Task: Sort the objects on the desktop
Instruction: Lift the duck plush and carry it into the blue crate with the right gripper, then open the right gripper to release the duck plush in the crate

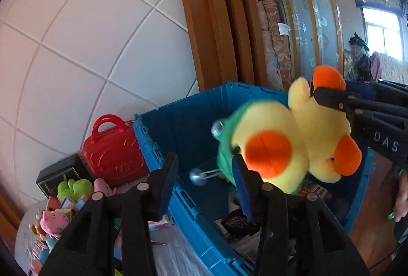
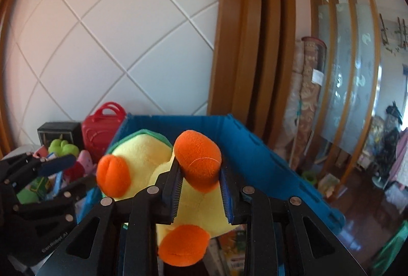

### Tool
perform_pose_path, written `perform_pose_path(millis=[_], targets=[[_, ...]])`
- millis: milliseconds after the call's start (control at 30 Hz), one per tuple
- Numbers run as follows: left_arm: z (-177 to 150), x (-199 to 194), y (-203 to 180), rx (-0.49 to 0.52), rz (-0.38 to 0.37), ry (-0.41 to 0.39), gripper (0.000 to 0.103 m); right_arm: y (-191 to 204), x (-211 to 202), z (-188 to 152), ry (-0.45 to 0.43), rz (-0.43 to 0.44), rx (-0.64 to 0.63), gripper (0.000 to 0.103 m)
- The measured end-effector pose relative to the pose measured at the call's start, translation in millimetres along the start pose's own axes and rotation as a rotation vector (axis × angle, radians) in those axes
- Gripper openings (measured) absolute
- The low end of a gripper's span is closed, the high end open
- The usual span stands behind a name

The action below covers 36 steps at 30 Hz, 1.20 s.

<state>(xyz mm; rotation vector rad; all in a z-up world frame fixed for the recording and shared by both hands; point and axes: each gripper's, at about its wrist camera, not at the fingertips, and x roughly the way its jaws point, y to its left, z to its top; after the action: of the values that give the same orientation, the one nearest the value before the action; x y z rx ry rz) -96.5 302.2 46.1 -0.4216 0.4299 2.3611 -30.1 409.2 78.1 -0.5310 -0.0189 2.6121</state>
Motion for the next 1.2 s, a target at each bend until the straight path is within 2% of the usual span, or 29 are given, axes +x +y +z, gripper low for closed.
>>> perform_pose_path(millis=[67,133,233,433,667,800,1000,1200], targets=[[2,0,-16,0.038,-0.006,-0.007,0.065,-10,10,-13,0.039,-0.013,0.017,0.043],[3,-3,-27,0.056,-0.027,-0.011,0.071,-19,11,-22,0.044,-0.024,0.023,0.057],[3,-5,-32,0.068,-0.056,0.004,0.072,-31,8,-27,0.056,-0.019,0.046,0.076],[-2,-4,-29,0.065,-0.094,0.022,0.072,-35,-3,-35,0.072,-0.012,0.058,0.1],[-8,-18,-29,0.058,-0.125,0.013,0.072,-30,-17,-40,0.079,-0.047,0.046,0.103],[-14,-29,-22,0.032,-0.124,0.005,0.072,-26,-25,-42,0.094,-0.088,0.038,0.103],[-23,-50,-8,-0.003,-0.111,-0.009,0.072,-12,-39,-47,0.103,-0.106,0.006,0.103],[-41,-68,21,-0.079,-0.099,0.012,0.073,16,-58,-49,0.095,-0.068,-0.019,0.103]])
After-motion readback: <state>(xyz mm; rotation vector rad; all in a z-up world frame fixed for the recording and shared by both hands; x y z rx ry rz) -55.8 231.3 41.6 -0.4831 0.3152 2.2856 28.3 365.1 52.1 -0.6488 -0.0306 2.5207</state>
